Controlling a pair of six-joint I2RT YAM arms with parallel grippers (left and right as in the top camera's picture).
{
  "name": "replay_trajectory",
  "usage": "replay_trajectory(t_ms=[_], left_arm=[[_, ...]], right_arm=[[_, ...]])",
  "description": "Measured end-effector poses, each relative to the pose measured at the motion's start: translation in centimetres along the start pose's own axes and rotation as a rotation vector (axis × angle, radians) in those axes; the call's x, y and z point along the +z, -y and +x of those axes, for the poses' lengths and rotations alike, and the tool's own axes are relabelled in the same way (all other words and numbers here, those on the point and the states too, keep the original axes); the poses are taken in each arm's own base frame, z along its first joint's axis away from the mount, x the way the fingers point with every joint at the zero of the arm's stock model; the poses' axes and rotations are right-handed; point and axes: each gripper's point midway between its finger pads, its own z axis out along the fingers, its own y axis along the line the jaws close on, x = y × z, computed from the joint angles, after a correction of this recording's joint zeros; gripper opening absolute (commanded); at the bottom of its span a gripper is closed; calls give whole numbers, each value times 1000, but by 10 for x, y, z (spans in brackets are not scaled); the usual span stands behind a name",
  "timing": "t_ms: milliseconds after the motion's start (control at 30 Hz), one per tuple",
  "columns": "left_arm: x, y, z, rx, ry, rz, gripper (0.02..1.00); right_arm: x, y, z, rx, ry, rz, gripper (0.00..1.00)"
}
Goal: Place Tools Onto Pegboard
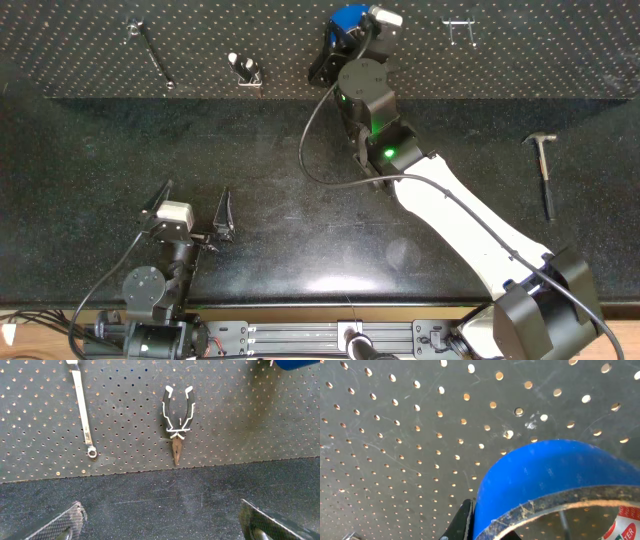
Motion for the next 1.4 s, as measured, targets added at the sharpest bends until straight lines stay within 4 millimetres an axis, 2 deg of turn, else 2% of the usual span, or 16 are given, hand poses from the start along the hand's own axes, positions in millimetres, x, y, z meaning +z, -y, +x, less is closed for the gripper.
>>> replay_trajectory(t_ms=[367, 400, 433, 600, 667, 700, 833, 867, 1000, 1033, 1067, 1100, 1167, 1300, 1367, 1400], left_arm=[[0, 0, 0, 0, 0, 0, 993], [0, 0, 0, 0, 0, 0, 993], [0, 0, 0, 0, 0, 0, 993], [0, 0, 0, 0, 0, 0, 996], [0, 0, 0, 0, 0, 0, 993], [0, 0, 0, 0, 0, 0, 993], [0, 0, 0, 0, 0, 0, 993], [0, 0, 0, 0, 0, 0, 993], [0, 0, 0, 0, 0, 0, 993], [0, 0, 0, 0, 0, 0, 993], [0, 0, 0, 0, 0, 0, 993], [0, 0, 0, 0, 0, 0, 996], [0, 0, 0, 0, 0, 0, 993], [0, 0, 0, 0, 0, 0, 993], [0, 0, 0, 0, 0, 0, 993], [0, 0, 0, 0, 0, 1, 993]], right_arm=[[9, -22, 4, 21, -23, -105, 80], [9, -21, 5, 20, -26, -102, 134], [9, -19, 7, 20, -34, -91, 310], [9, -18, 7, 20, -36, -89, 308], [8, -12, 23, 0, -109, -68, 308], [1, -4, 35, -22, -189, -28, 308], [-22, -24, 31, -15, -268, -118, 314], [-32, -14, 45, -31, -349, -75, 314], [-74, -6, 37, -46, -438, -27, 314], [-87, 7, 40, -54, -489, 21, 312], [-101, 22, 42, -63, -536, 73, 421], [-126, 47, 47, -70, -616, 168, 665], [-206, 143, 45, -127, -852, 507, 805], [-289, 291, -6, -178, -1063, 906, 897], [-284, 348, -5, -115, -1133, 887, 985], [-284, 361, -2, -111, -1159, 863, 980]])
